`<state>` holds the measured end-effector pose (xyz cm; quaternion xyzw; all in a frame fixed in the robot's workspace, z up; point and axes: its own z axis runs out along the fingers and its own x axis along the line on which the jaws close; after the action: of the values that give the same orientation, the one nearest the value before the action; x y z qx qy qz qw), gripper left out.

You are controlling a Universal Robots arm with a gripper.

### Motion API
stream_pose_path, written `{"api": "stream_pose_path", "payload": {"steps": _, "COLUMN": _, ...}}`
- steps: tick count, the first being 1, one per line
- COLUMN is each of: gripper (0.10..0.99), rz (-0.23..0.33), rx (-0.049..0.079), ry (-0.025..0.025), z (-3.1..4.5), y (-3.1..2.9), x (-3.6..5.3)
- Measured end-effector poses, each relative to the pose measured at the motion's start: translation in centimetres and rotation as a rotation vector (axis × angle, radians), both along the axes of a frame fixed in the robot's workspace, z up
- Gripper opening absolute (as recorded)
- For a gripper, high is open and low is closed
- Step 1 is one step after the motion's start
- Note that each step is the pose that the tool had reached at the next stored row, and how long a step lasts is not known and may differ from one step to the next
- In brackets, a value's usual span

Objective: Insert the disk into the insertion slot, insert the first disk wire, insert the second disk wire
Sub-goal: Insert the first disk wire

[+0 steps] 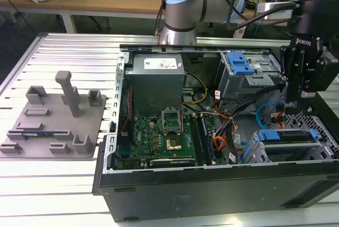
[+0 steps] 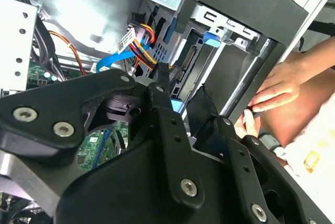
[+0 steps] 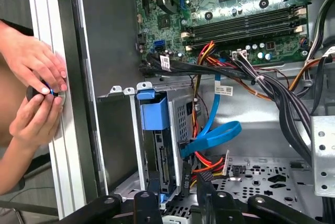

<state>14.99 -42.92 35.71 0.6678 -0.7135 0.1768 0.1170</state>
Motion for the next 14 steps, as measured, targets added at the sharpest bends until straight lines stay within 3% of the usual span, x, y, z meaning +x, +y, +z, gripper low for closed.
{"api": "stream_pose_path", "payload": {"steps": 14, "gripper": 0.408, "rz": 0.000, "rx": -0.006, "ry": 0.0000, "z": -1.05, "y": 0.11, "x": -0.02}}
